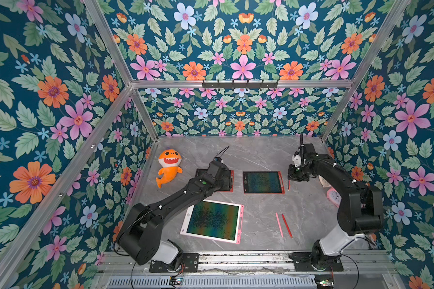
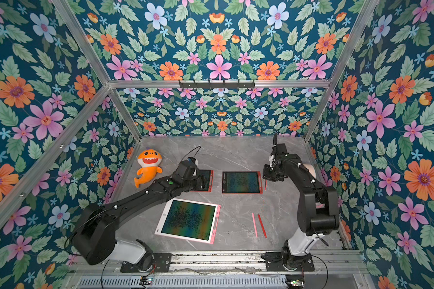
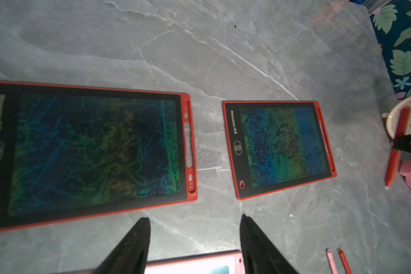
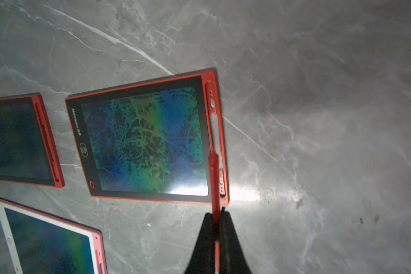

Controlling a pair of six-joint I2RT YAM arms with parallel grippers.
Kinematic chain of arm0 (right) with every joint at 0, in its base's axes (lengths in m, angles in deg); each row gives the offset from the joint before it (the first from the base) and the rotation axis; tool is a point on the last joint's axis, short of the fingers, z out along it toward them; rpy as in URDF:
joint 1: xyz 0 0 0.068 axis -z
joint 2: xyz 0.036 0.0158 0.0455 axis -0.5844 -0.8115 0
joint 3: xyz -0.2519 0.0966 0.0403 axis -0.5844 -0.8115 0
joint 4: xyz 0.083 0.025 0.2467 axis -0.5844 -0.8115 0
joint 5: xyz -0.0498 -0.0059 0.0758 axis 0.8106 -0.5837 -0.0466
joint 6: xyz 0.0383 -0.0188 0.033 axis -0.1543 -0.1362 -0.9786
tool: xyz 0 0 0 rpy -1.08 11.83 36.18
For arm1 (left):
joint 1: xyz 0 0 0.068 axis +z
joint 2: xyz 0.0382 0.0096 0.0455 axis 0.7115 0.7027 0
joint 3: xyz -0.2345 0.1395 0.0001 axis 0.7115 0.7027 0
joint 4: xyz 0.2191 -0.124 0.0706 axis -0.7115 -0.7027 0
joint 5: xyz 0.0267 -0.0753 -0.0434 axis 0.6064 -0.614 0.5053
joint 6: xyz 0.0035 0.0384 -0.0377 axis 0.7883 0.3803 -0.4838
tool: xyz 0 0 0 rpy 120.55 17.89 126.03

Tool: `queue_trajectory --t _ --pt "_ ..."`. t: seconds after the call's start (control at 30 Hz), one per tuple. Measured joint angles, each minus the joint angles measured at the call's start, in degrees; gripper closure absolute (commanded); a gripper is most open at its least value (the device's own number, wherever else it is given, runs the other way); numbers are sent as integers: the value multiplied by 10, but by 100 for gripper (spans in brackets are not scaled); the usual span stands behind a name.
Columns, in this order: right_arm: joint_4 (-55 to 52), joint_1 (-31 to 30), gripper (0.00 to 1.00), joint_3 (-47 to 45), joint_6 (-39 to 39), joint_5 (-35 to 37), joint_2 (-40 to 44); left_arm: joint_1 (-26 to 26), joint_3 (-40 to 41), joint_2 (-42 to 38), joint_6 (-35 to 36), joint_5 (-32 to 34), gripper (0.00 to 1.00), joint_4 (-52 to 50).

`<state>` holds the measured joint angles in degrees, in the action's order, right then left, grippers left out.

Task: Place the stylus back onto the writing tablet
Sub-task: Place the stylus on the writing tablet.

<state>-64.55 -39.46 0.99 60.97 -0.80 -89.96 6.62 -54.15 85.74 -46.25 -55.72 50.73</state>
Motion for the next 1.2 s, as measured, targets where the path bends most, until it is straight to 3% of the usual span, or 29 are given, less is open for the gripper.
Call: queue_trajectory --t 0.3,0.73,1.2 --pt "-14 1 100 71 44 2 -89 -46 -92 120 -46 -16 55 20" --pt "-18 -1 100 103 51 -1 -134 -76 -176 242 -129 -19 100 26" --pt "-13 -4 100 99 45 -22 -150 -76 -203 292 -178 -10 100 -24"
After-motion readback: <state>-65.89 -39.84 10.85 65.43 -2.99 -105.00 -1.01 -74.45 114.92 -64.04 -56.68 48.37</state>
